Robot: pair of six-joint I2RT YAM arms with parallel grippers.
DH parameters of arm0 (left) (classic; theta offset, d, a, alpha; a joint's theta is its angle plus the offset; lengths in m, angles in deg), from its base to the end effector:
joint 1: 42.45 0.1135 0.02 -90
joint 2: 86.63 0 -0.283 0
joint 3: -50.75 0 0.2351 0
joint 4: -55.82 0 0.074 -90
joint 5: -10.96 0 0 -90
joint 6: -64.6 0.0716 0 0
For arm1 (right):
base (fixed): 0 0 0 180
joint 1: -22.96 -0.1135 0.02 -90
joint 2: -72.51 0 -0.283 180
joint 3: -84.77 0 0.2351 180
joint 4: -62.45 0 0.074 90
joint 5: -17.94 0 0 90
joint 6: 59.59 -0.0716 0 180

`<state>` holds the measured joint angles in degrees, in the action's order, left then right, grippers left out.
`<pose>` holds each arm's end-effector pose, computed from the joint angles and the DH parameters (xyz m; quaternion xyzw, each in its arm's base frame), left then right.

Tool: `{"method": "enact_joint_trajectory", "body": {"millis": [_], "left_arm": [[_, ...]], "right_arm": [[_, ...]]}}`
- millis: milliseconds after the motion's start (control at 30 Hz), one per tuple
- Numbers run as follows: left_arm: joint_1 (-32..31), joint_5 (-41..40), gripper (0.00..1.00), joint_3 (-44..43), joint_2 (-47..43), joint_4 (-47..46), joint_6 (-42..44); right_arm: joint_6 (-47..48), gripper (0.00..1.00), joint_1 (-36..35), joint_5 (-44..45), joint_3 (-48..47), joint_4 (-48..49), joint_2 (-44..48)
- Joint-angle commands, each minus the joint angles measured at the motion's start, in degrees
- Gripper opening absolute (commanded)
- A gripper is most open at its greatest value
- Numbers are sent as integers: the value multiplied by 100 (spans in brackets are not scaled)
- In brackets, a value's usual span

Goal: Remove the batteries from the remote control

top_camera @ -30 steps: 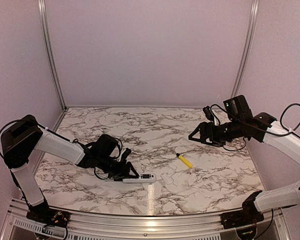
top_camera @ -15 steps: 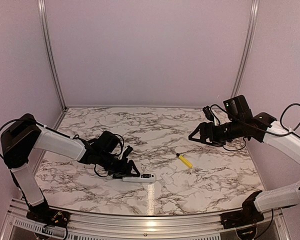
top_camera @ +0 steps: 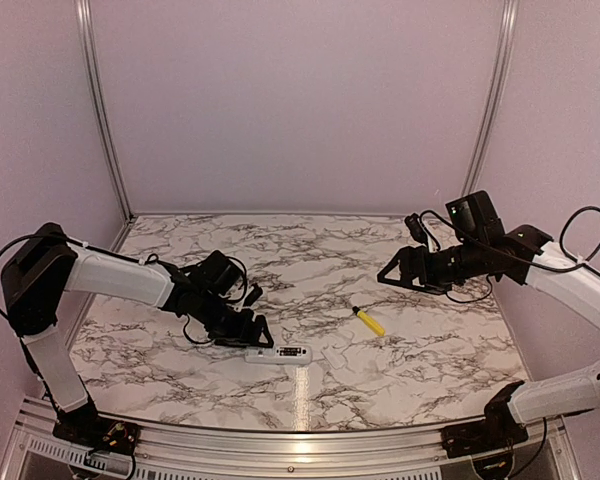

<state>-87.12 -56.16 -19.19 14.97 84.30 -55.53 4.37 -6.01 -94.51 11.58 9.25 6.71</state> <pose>0.2270 -0.2635 0.1459 0.1705 0.9330 -0.3056 0.0842 0.1922 0.1377 0.3014 -0.0964 0.9067 0.3304 0.2439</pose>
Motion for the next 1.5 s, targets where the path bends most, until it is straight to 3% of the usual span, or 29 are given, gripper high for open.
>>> {"method": "enact_joint_trajectory", "body": {"millis": [0,333,567,700,833,1033,1467], "left_arm": [[59,-685,82,-146,109,846,367],[60,-1496,88,-487,-99,1375,598],[62,-2390,88,-821,-673,1897,745],[59,-2806,90,-1025,-1056,2052,885],[55,-3089,99,-1162,-1515,2066,998],[55,-3758,99,-1073,-2359,1801,1023],[55,-3733,99,-446,-3254,1495,561]], "right_arm": [[111,85,32,123,-189,-149,-80],[425,85,32,368,-247,-319,-351],[807,84,-17,1127,-382,-628,-758],[1041,84,-381,1871,-430,-637,-1028],[1359,84,-738,2580,-334,-454,-1326],[1622,83,-974,3036,-173,-103,-1797],[1804,71,-988,2700,-40,376,-2995]]}}
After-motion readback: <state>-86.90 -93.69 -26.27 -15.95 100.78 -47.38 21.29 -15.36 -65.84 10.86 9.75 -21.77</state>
